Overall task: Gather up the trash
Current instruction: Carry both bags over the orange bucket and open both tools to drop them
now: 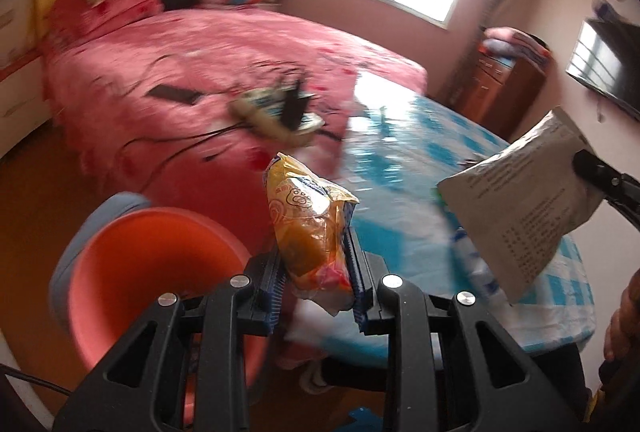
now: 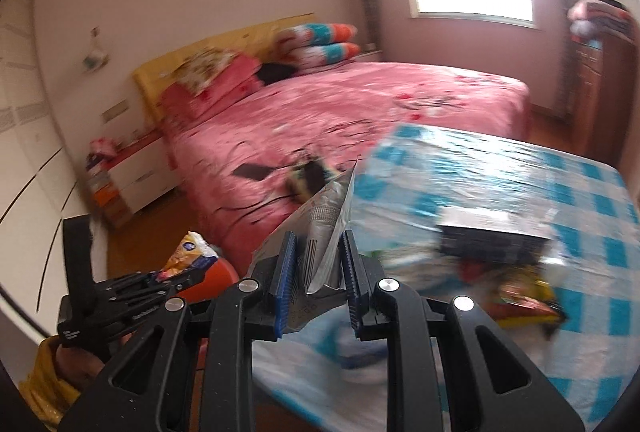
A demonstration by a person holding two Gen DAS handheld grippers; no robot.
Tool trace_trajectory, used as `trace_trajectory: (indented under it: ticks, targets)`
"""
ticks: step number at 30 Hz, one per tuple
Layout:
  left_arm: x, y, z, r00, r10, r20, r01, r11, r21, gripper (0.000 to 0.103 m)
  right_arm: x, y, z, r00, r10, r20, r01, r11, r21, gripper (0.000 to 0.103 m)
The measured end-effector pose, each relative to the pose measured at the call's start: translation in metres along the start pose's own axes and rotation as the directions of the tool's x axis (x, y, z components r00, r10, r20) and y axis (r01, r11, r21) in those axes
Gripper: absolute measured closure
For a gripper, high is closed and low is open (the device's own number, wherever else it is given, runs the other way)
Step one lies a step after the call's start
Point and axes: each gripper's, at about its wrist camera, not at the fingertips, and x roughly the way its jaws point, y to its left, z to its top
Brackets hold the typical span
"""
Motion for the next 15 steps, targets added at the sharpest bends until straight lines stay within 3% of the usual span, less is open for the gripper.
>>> trace_trajectory:
  ticks: [7,11,13,14,15]
  targets:
    - [-0.002,0.069,-0.011,0.994,0.106,-0.018,-0.107,0.984,-0.140,0.073,0.056,0.075,0.004,0.987,0.133,-0.092,-0.142,0.984,-0.111,0.078]
    - [-0.001,0.095,-0.019,0.990,0.139,-0.027,-0.141,0.970,-0.196,0.072,0.084,0.112,-0.001,0.978,0.166,-0.129,-0.186,0.967,-0.171,0.077]
    - [0.001,0.107,-0.023,0.987,0.156,-0.030,-0.159,0.963,-0.217,0.067,0.107,0.125,-0.006,0.961,0.205,-0.186,-0.236,0.958,-0.164,0.066]
    - [0.002,0.113,-0.025,0.985,0.169,-0.035,-0.172,0.958,-0.230,0.065,0.121,0.129,-0.012,0.942,0.243,-0.230,-0.278,0.951,-0.135,0.062]
    - [0.004,0.119,-0.028,0.982,0.184,-0.044,-0.190,0.952,-0.242,0.056,0.132,0.132,-0.016,0.932,0.255,-0.257,-0.291,0.950,-0.115,0.047]
